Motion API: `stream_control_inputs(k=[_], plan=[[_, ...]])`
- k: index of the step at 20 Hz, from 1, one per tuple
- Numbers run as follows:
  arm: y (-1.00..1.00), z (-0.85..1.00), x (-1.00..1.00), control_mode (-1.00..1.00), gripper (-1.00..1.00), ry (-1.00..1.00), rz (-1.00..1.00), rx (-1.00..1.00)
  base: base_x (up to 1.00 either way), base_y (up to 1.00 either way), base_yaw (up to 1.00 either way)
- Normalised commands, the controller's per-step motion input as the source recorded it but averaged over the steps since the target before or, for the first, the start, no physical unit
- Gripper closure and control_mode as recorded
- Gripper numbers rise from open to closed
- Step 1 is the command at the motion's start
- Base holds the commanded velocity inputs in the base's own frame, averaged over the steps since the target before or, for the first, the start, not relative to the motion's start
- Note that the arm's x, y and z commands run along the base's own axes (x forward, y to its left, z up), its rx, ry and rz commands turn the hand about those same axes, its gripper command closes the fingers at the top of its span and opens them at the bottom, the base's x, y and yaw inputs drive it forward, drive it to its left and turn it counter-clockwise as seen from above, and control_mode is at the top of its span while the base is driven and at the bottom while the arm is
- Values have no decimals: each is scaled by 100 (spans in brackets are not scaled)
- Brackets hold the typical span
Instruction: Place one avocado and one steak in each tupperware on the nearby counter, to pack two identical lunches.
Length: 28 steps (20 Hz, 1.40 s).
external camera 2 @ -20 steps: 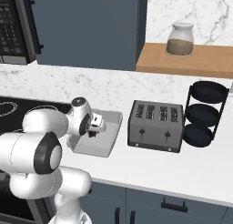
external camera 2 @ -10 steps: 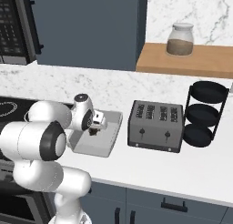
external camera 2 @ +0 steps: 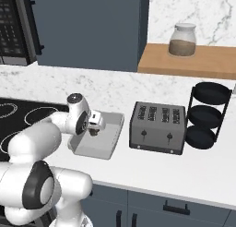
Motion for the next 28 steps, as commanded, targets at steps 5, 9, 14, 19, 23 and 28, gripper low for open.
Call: stream_control_inputs(k=[5, 9, 14, 19, 23, 28], plan=[[-11, 69, -92, -100, -100, -20, 0, 0, 0, 0, 0], [-28, 37, -100, -100, -100, -22, 0, 0, 0, 0, 0], [-5, 87, -99, -100, -100, -35, 0, 0, 0, 0, 0], [1, 68, -91, -100, -100, -22, 2, 0, 0, 0, 0], [0, 0, -50, 100, -100, -1, 0, 0, -50, 0, 1], [0, 0, 0, 100, -100, 0, 0, 0, -100, 0, 0]])
